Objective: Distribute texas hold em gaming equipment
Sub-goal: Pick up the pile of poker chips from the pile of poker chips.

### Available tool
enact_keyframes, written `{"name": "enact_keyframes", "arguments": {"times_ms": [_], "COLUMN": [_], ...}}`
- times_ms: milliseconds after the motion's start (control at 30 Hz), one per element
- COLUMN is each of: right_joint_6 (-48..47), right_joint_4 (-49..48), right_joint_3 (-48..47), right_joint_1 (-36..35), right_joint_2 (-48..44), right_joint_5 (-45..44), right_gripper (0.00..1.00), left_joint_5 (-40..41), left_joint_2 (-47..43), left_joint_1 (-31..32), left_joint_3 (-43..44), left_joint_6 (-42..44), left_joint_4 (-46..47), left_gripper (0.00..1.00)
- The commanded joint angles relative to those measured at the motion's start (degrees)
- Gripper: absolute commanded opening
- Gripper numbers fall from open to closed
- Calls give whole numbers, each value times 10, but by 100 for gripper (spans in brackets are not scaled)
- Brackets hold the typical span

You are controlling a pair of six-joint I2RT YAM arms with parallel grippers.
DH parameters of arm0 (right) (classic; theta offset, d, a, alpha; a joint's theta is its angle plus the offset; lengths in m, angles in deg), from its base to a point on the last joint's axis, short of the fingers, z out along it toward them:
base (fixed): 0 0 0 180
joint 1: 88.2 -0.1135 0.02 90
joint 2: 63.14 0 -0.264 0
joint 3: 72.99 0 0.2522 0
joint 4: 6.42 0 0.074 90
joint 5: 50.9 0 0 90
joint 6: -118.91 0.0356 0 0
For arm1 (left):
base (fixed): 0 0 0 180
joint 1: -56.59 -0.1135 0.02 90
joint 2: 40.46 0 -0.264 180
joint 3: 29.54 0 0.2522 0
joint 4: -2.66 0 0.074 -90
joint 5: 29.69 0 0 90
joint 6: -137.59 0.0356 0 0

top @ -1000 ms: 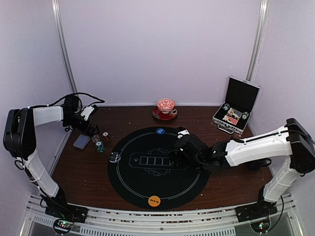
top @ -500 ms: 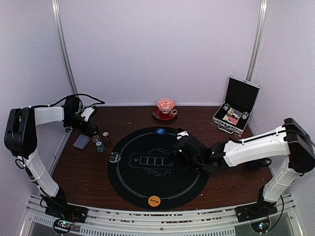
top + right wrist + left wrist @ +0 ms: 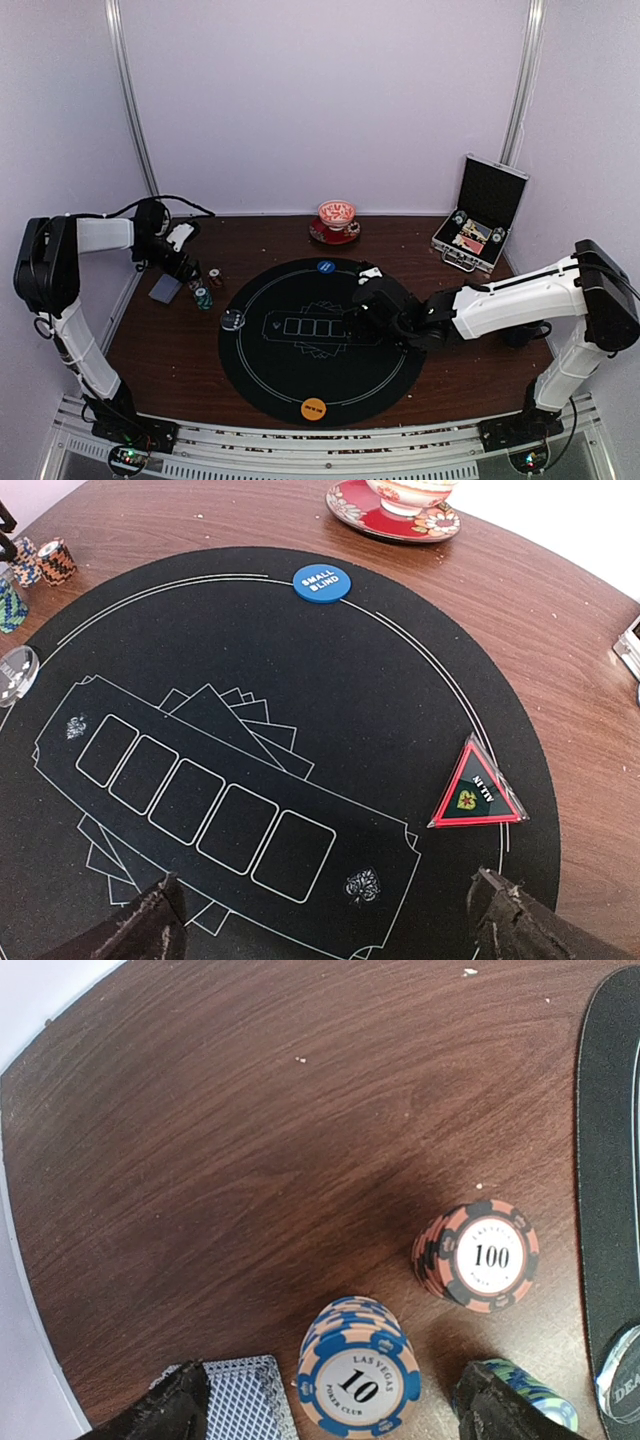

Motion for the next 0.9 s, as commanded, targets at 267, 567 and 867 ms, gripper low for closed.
{"name": "enact_keyframes", "arguments": {"times_ms": [267, 567, 867], "right_joint_6": [-4, -5, -5], "right_joint_4": [8, 9, 10], "right_joint_3": [-18, -20, -20], "right_joint_1": [-5, -6, -7], "right_joint_2": [14, 16, 16], "right_joint_5": [-16, -18, -21], "right_gripper": [100, 100, 100], "left_joint_5": [-2, -12, -23], "left_joint_2": [18, 21, 24], "left_joint_1": [-4, -4, -6], "left_joint_3": [1, 3, 5], "left_joint_6": [-1, 3, 7], "left_joint_4": [22, 13, 4], "left_gripper": [85, 75, 74]}}
